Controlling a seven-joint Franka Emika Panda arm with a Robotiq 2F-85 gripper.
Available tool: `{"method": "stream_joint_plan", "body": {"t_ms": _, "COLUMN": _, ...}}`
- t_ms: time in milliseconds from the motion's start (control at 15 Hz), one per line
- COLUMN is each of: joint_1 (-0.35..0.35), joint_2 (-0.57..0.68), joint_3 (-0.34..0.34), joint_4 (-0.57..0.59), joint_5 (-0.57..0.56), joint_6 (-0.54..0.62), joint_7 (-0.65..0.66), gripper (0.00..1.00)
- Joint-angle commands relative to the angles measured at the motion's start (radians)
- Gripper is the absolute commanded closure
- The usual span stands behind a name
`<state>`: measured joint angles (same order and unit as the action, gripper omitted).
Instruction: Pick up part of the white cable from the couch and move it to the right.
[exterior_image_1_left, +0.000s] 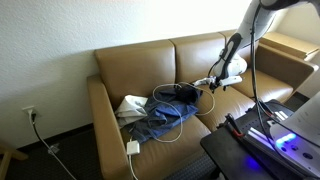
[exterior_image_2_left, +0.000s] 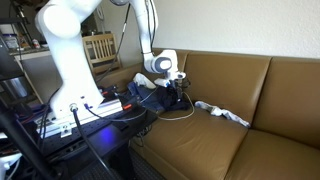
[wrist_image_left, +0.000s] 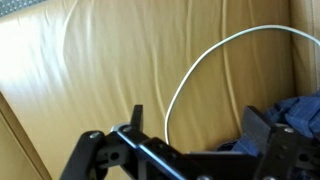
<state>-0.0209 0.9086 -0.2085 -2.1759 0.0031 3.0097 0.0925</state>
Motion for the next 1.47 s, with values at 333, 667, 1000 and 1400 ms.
{"method": "stream_joint_plan", "body": {"t_ms": 333, "joint_1": 0.188, "joint_2": 0.197, "joint_3": -0.131, "joint_4": 0.136, "joint_5": 0.045, "joint_6": 0.119, "joint_7": 0.094, "gripper": 0.0}}
{"method": "stream_joint_plan", "body": {"t_ms": 667, "joint_1": 0.167, "joint_2": 0.202, "joint_3": -0.111, "joint_4": 0.126, "joint_5": 0.021, "joint_6": 0.189, "joint_7": 0.058, "gripper": 0.0}}
{"method": "stream_joint_plan", "body": {"t_ms": 1000, "joint_1": 0.134, "joint_2": 0.366, "joint_3": -0.084, "joint_4": 0.233, "joint_5": 0.026, "joint_6": 0.441, "joint_7": -0.013, "gripper": 0.0}}
{"method": "stream_joint_plan", "body": {"t_ms": 1400, "joint_1": 0.073, "joint_2": 0.565, "joint_3": -0.089, "joint_4": 0.44, "joint_5": 0.075, "joint_6": 0.396, "joint_7": -0.022, "gripper": 0.0}}
